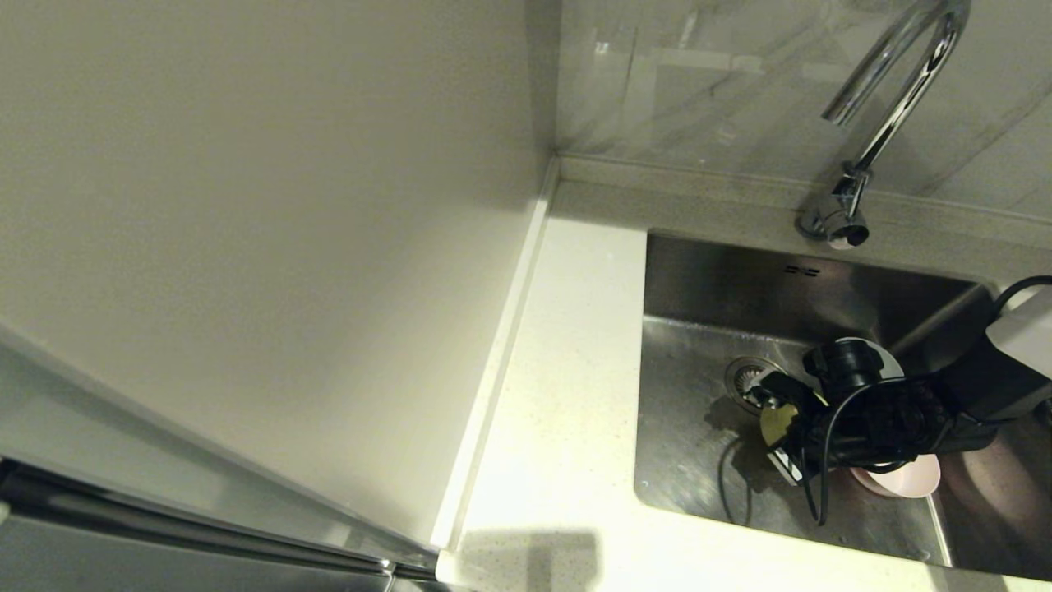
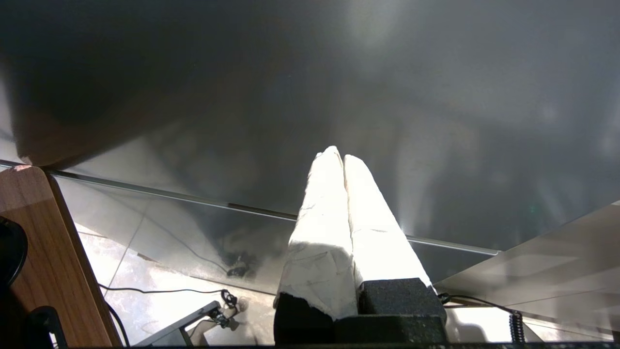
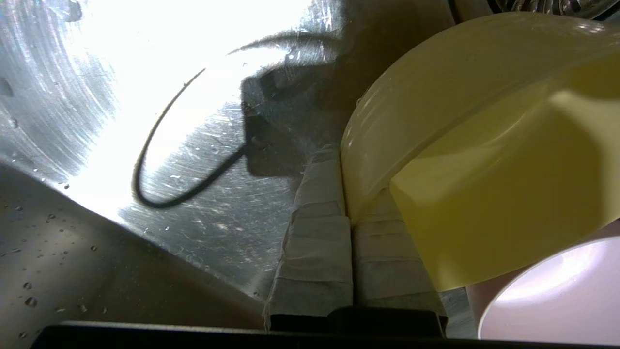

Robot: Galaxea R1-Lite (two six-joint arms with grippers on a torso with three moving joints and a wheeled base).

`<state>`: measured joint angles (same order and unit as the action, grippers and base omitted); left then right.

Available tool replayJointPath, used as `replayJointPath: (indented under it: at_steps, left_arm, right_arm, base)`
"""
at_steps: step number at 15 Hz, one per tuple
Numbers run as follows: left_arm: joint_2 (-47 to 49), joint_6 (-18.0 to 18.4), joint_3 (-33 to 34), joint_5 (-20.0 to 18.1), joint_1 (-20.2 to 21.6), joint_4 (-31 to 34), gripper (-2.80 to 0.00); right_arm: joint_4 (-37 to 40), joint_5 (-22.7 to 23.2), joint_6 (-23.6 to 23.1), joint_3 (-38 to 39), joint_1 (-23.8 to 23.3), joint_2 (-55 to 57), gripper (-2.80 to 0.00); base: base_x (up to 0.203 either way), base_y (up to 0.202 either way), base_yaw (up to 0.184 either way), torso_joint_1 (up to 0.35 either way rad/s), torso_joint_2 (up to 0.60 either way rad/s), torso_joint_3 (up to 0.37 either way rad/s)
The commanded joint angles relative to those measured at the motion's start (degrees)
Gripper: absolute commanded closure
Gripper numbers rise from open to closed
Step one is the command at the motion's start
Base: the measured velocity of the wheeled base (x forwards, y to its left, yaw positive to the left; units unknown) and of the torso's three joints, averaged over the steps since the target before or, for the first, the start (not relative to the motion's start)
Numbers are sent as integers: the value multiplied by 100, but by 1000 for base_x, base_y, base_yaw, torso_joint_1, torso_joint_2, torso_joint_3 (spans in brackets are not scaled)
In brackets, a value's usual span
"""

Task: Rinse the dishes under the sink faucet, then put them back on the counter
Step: Put a bowl into the sink

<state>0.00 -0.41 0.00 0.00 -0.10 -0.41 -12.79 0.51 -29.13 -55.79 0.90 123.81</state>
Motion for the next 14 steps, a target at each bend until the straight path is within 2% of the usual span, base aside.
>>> replayJointPath:
  at_steps: [1, 2, 3, 9, 12, 14]
  left_arm:
    - [0, -3, 18, 0, 1, -2, 0]
    - [0, -3, 18, 0, 1, -2, 0]
    - [0, -3, 18, 0, 1, -2, 0]
    - [0, -3, 18, 0, 1, -2, 0]
    - [0, -3, 18, 0, 1, -2, 0]
    - [0, -3, 18, 0, 1, -2, 0]
  right_arm:
    - [-7, -49, -29, -14, -28, 38, 0]
    - [-13, -122, -22, -20, -20, 59, 0]
    - [-13, -138, -22, -27, -24, 73, -280]
    - [7, -125, 13, -26, -94, -8, -280]
    - [142, -76, 111, 3, -125, -552, -280]
    - [566, 166, 319, -5, -216, -1210, -280]
  base:
    - [0, 0, 0, 0, 0, 0]
    - [0, 0, 0, 0, 0, 0]
    - [0, 0, 0, 0, 0, 0]
    - [0, 0, 0, 0, 0, 0]
    - [0, 0, 0, 0, 0, 0]
    - [0, 0, 0, 0, 0, 0]
